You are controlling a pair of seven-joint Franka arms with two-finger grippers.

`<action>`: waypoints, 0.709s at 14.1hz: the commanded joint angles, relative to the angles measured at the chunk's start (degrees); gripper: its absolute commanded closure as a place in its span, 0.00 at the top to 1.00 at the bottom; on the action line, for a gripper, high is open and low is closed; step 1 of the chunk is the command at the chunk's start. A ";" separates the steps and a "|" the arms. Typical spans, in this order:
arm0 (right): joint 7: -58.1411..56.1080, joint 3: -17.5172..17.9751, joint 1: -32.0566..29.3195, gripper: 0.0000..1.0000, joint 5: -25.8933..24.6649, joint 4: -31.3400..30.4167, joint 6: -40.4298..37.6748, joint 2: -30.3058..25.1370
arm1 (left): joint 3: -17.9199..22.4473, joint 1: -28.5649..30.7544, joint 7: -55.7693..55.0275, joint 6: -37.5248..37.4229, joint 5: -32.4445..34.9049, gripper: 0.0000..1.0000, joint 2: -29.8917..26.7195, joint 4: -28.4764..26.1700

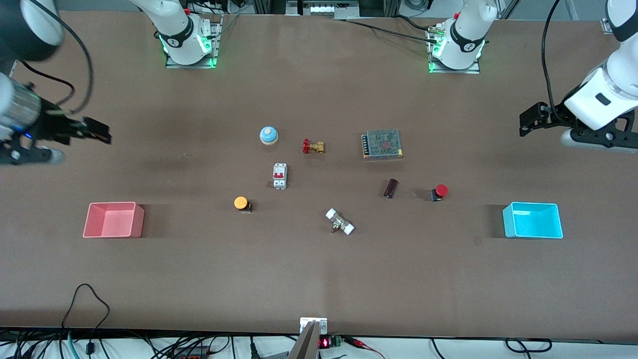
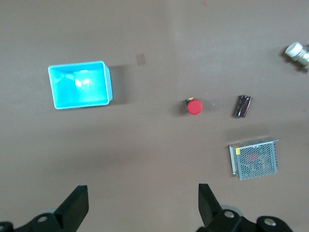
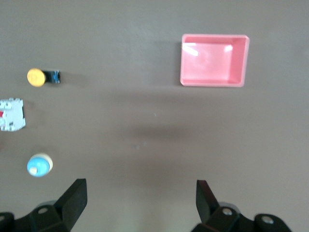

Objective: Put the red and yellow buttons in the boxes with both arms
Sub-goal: 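Reach the right gripper toward the yellow button while the left gripper reaches the red button, then lower both grippers and close them on the yellow and red buttons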

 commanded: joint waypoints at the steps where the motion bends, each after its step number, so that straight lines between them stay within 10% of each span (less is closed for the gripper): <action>1: 3.47 -0.09 3.09 1.00 0.45 0.56 3.55 3.28 | 0.44 0.39 0.61 -3.70 -0.49 1.00 4.46 1.66; 10: 10.24 -0.18 13.81 1.00 5.64 3.01 19.37 19.36 | -0.70 -6.81 -7.21 17.27 -1.37 1.00 19.75 1.75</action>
